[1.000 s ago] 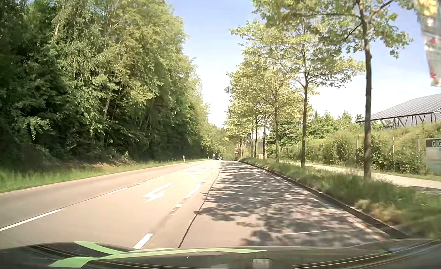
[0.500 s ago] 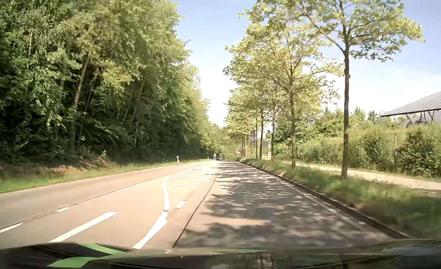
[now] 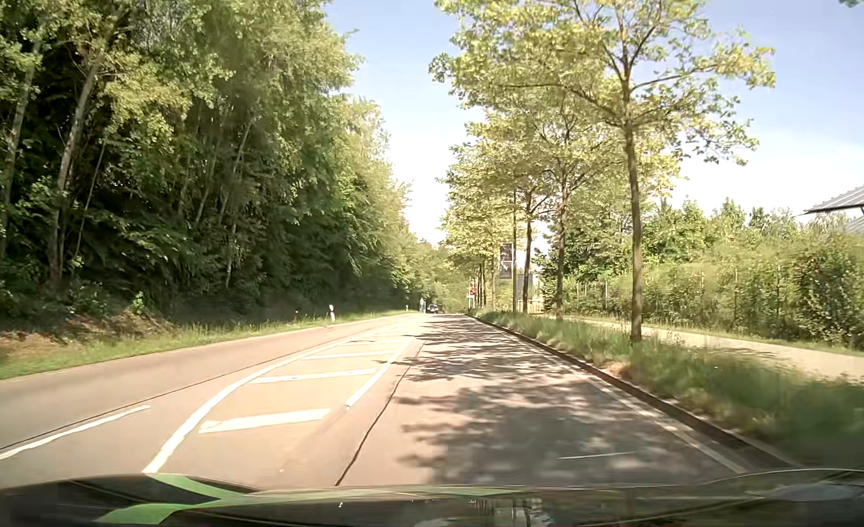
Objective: Follow the waypoints while adhering to traffic rules and regulations
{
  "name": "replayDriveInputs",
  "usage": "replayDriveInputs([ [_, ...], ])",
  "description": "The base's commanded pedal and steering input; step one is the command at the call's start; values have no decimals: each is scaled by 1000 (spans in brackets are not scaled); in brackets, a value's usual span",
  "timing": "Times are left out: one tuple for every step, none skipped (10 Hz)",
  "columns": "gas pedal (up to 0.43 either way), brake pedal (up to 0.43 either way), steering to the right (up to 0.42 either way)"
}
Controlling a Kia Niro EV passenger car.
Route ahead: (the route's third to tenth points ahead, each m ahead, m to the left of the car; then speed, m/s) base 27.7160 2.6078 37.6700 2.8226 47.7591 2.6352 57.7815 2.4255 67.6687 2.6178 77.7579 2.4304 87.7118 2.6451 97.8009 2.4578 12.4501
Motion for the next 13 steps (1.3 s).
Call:
replayDriveInputs([
  [0,0,-5],
  [0,0,-5],
  [0,0,-5],
  [0,0,-6],
  [0,0,-6],
  [0,0,-6],
  [0,0,-7],
  [0,0,-7],
  [0,0,-7],
  [0,0,-7],
  [0,0,-7],
  [0,0,-7],
  [0,0,-7],
])
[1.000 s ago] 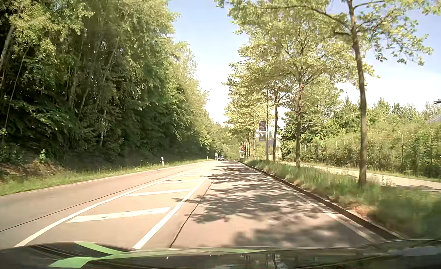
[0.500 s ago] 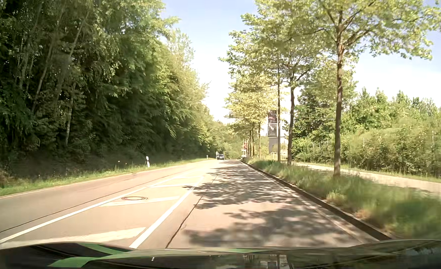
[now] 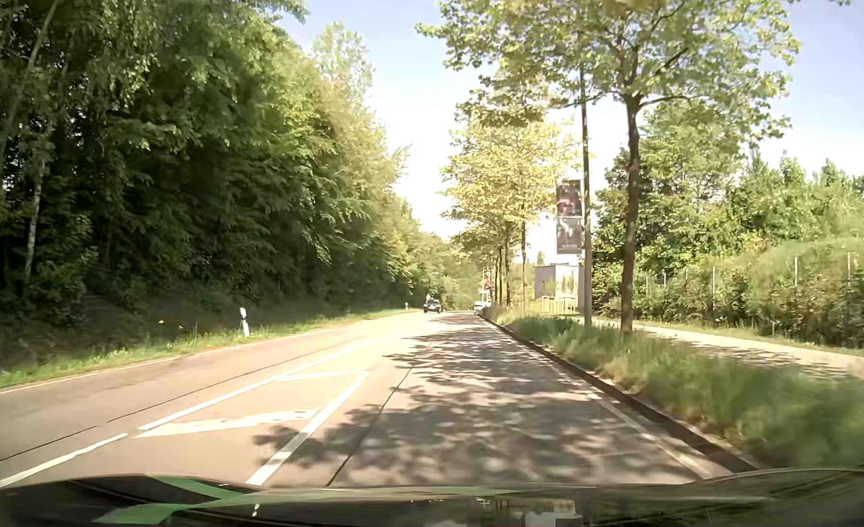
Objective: Follow the waypoints while adhering to traffic rules and regulations
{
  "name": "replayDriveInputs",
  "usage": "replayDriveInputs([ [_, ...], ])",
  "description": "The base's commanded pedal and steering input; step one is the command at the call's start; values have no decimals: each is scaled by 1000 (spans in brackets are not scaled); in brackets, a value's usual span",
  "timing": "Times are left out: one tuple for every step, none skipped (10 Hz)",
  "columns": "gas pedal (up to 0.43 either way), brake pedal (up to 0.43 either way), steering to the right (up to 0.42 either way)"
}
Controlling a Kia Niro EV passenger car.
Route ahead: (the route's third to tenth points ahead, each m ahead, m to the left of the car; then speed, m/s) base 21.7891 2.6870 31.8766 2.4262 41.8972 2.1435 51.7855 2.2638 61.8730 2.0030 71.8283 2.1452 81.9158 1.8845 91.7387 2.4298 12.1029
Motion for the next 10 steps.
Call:
replayDriveInputs([
  [0,0,-7],
  [0,0,-8],
  [0,0,-8],
  [0,0,-8],
  [0,0,-7],
  [0,0,-8],
  [0,0,-8],
  [0,0,-8],
  [0,0,-7],
  [0,0,-6],
])
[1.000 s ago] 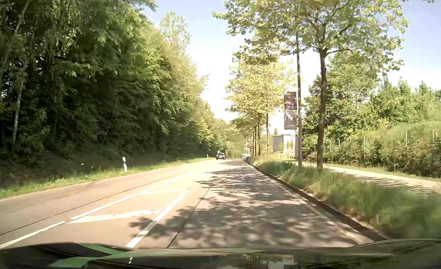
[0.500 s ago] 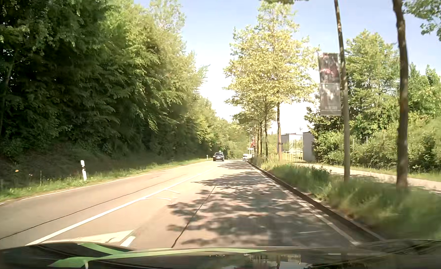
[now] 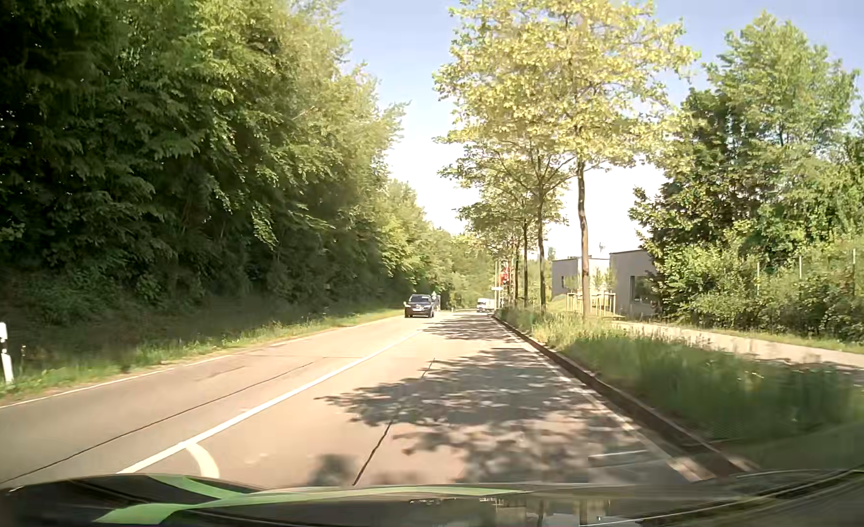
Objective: Follow the waypoints while adhering to traffic rules and regulations
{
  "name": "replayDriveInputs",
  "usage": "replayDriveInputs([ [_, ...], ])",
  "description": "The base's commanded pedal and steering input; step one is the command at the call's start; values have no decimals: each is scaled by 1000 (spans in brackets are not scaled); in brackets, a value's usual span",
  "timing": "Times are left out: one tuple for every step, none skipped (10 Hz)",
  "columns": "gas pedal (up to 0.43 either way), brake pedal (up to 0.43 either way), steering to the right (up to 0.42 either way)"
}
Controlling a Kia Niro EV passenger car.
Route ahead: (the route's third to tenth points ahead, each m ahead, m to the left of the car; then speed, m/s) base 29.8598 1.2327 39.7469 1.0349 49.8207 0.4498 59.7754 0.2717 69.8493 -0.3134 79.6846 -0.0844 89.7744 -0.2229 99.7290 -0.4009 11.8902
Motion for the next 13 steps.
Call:
replayDriveInputs([
  [0,0,-6],
  [0,0,-6],
  [0,0,-6],
  [0,0,-6],
  [0,0,-6],
  [0,0,-5],
  [0,0,-5],
  [0,0,-4],
  [0,0,-3],
  [0,0,-2],
  [0,0,0],
  [0,0,0],
  [0,0,0],
])
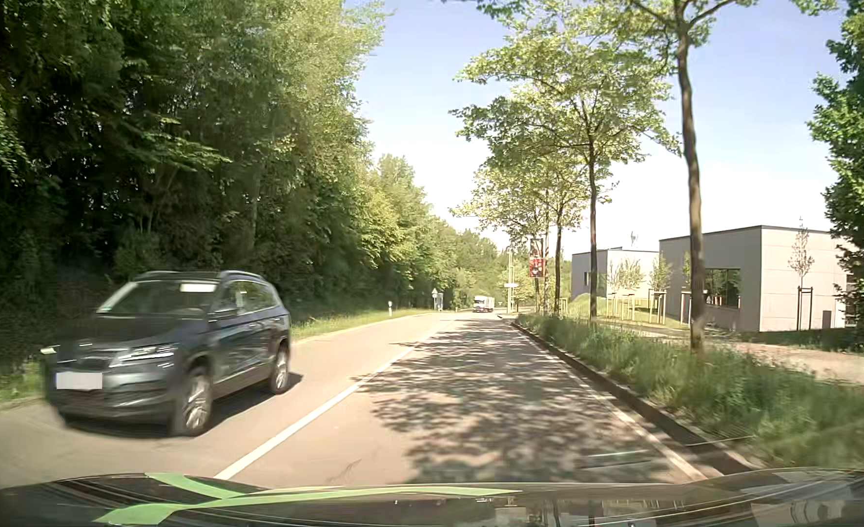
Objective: Follow the waypoints while adhering to traffic rules and regulations
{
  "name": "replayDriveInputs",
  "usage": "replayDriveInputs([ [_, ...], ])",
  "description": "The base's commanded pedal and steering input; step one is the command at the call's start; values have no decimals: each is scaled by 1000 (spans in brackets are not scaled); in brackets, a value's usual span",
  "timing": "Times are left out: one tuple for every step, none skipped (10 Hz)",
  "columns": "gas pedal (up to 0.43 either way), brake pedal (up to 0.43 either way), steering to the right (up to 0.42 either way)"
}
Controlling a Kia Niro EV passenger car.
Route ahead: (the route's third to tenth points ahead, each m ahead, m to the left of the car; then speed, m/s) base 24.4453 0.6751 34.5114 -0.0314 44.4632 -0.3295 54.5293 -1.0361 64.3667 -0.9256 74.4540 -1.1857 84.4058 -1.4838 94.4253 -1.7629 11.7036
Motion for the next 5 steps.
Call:
replayDriveInputs([
  [0,0,0],
  [0,0,2],
  [0,0,4],
  [0,0,5],
  [0,0,5],
])
